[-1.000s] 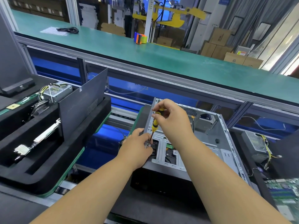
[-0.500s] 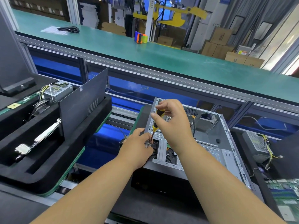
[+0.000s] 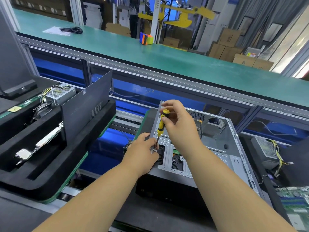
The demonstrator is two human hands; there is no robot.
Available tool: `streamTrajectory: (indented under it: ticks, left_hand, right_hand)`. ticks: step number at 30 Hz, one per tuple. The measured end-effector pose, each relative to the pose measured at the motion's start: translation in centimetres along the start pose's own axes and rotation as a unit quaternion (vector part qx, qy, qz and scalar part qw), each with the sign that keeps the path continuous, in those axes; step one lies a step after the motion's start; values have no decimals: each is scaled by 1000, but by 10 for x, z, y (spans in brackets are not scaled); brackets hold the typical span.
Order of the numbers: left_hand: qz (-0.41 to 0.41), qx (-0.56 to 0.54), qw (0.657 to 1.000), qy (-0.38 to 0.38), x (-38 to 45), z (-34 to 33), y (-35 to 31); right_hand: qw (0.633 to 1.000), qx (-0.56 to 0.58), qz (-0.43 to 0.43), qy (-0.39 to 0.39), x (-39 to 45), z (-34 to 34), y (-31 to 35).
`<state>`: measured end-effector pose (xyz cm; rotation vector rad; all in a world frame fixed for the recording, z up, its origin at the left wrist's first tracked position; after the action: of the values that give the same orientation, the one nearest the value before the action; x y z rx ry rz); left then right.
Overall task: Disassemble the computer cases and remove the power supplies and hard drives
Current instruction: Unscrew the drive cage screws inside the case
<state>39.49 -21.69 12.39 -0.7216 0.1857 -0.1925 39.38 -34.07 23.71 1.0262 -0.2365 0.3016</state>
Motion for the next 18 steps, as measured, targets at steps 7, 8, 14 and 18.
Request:
streamTrajectory:
  ticks: [7,8,14,18]
  left_hand:
    - [-2,1,1000,-1,0,0,1]
    - [-1,3,1000,0,1,0,1]
    - [-1,7,1000,-1,0,0,0]
    - [-23,20,999,-15,0,2,-2]
  right_hand:
    - [1000,-19,-5,-3,-2,-1,-3]
    - [1000,-16,-5,-4,-3,0,-5]
    - [999,-40,28,-23,-5,0,-6]
    - [999,-25,12,-29,-2,-1,-6]
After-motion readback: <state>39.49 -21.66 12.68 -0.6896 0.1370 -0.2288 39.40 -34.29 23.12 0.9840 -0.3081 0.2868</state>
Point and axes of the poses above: each hand's wrist, its own x-axis towards the middle knuckle, its own z-axis out of the back of the hand, y = z × x, the point moved 3 cm from there along x, towards the middle knuckle, and after that the axes turned 6 degrees about y, right-handed, at the moved point
